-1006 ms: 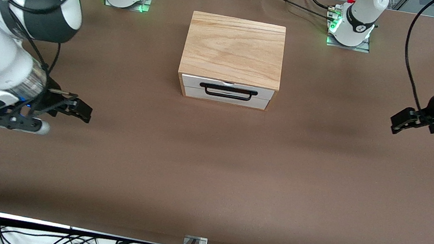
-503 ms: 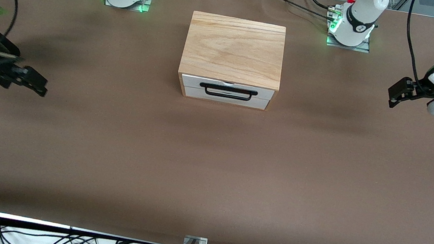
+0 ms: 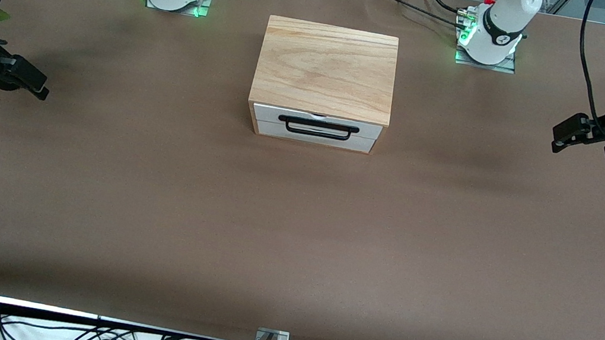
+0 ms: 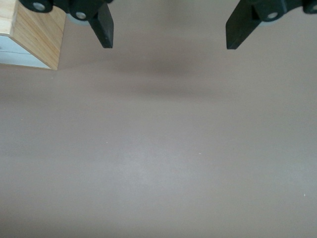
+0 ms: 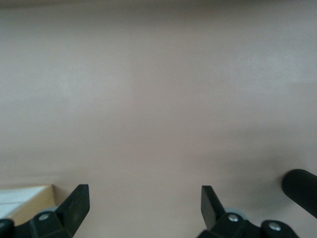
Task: Close drawer with both arms simultaneously
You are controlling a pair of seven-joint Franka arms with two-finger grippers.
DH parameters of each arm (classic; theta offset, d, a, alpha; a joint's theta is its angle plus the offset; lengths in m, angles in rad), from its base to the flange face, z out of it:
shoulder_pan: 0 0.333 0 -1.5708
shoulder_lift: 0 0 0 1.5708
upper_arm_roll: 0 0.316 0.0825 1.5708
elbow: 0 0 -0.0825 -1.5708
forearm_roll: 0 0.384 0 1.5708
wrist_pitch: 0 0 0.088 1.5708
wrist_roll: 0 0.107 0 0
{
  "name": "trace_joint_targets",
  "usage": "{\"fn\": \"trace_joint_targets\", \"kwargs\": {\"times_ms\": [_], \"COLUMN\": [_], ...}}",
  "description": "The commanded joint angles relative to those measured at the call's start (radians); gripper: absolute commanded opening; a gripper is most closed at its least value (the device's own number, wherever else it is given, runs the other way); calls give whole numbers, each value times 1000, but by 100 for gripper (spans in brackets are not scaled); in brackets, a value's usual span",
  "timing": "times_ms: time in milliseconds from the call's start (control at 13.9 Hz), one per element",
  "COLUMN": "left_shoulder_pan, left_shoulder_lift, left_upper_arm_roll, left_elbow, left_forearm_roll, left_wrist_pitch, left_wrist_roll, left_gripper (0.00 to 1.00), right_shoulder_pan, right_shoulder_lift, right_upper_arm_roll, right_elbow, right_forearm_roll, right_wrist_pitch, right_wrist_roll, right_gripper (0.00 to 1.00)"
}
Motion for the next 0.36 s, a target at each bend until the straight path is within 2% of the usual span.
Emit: {"fn": "trace_joint_targets", "kwargs": {"times_ms": [0, 287], "left_shoulder_pan": [-12, -13], "left_shoulder_lift": [-37, -48], "left_upper_arm_roll": [17, 29], "left_elbow": [-45, -61], "left_forearm_roll": [-29, -53], "left_wrist_pitch": [21, 26], "left_wrist_roll": [25, 18], "left_gripper": [100, 100], "right_shoulder_pan": [-15, -12], "right_shoulder_lift": [-15, -4], "right_upper_arm_roll": [30, 30], "right_elbow": [-24, -12], "right_forearm_roll": [-31, -34], "right_wrist_pitch": [-20, -19], "right_wrist_roll": [-4, -4], "right_gripper": [100, 100]}}
